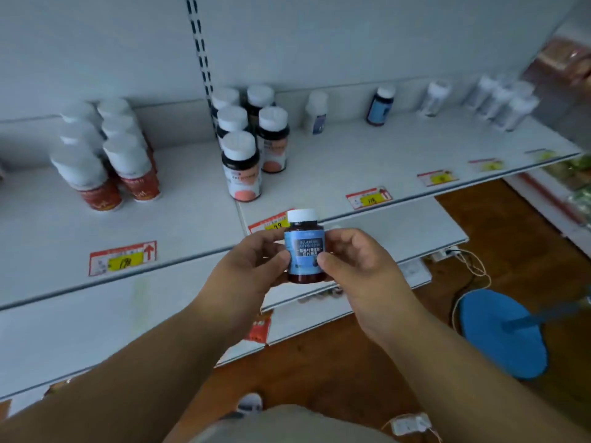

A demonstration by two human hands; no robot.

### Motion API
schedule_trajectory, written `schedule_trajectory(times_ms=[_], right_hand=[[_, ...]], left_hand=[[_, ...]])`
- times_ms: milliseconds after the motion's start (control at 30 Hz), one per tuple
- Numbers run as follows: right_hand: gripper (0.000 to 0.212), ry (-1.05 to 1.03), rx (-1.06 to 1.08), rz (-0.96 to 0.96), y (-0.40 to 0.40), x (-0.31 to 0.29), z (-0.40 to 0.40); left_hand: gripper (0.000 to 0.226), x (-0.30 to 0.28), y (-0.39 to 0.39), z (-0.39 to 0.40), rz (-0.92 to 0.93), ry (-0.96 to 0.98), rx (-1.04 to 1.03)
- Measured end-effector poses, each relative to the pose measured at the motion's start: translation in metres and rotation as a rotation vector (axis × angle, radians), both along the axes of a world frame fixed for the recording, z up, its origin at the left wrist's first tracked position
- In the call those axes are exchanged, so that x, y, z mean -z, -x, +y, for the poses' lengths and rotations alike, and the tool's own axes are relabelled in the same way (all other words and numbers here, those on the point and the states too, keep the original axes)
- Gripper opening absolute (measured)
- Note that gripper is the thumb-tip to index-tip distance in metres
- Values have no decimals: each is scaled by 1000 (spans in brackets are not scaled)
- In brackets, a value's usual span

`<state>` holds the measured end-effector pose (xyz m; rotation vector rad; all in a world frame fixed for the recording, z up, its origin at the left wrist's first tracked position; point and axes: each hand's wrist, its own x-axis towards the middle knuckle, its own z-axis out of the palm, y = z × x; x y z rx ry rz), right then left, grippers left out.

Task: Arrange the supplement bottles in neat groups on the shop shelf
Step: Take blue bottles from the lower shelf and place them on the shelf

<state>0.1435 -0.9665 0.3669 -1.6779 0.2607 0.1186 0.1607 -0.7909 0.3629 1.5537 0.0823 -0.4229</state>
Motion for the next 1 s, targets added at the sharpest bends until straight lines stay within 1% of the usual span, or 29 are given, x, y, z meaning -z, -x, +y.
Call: schedule_trajectory(times_ms=[100,200,367,433,600,767,833,900,1000], right_hand=[[20,31,49,-70,-14,-20,1],[18,21,112,-124,-26,-32,-3],[16,-16,149,-128,-51,-36,-31],[17,1,123,-133,-68,-34,-50],[22,46,17,-155,-124,-28,-117],[27,173,-79,-127,-186,-33,-196],[29,269,-112,-137,-210,-34,-227],[36,396,-155,-159,-233,-34,-253],[50,477,-199,-159,-263,-24,-282]], left_hand=[[27,-20,-24,-1,-40,-18,34],[26,-33,-44,-9,-39,38,83],[28,-33,-74,-38,-47,81,107],[27,-29,-88,-55,-53,88,92],[26,-24,-134,-120,-98,1,-5],[32,-24,-184,-196,-149,-145,-36],[33,-27,-207,-226,-180,-225,-23],[37,-28,-230,-254,-228,-353,-4],[43,-26,-257,-289,-239,-437,-5]])
